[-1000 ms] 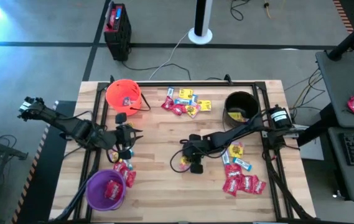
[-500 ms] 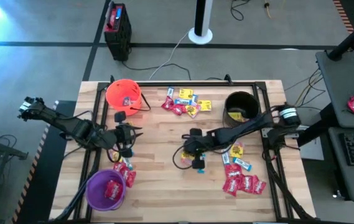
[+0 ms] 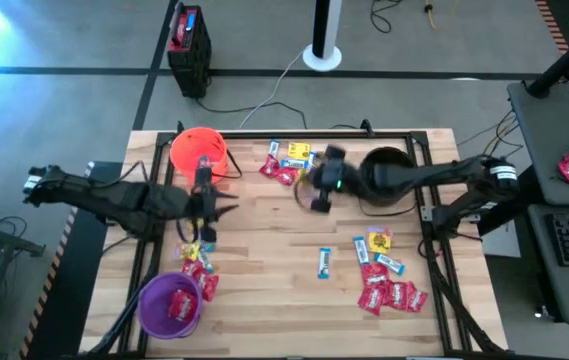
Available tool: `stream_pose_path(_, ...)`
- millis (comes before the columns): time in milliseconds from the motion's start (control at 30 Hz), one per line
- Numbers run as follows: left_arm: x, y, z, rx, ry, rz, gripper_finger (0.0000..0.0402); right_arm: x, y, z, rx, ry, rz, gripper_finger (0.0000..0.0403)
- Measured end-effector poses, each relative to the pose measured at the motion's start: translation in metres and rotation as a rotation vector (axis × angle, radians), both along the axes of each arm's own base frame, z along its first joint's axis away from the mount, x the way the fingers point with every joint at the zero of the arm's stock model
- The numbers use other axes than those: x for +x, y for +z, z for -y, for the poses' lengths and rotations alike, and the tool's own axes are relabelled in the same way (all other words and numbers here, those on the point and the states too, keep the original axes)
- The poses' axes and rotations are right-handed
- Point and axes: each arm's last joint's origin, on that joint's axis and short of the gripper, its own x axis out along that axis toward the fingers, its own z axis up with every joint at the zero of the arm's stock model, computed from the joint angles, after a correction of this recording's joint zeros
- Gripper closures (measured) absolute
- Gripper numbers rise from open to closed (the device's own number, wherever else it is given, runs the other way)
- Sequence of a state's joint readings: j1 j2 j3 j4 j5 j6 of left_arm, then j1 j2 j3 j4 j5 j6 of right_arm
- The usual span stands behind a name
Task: Sort candy by brand, put in halloween buckets
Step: Put the yellow candy into the black bucket
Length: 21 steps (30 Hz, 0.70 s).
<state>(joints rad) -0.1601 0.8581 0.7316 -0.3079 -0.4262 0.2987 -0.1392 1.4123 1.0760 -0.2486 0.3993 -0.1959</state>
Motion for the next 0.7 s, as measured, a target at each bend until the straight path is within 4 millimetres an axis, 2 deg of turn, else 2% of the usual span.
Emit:
stream_pose_path(133, 0.004, 0.004, -0.027, -0.044, -0.043, 0.011, 0.0328, -0.011, 0.003, 0.035, -0.032, -0.156, 0.005, 0.0394)
stream_pose_path(300, 0.006, 0.009, -0.066, -0.086, -0.015, 0.061, 0.0340, -0.021, 0.005, 0.060, -0.133, -0.341, -0.024, 0.0394)
stream_pose_path(467, 0.007, 0.020, -0.096, -0.159, 0.085, 0.097, 0.0356, -0.033, 0.014, 0.066, -0.216, -0.471, -0.041, 0.0394)
stream_pose_path(700, 0.022, 0.020, -0.109, -0.153, 0.105, 0.065, 0.0364, -0.055, 0.026, 0.059, -0.153, -0.584, 0.001, 0.0394)
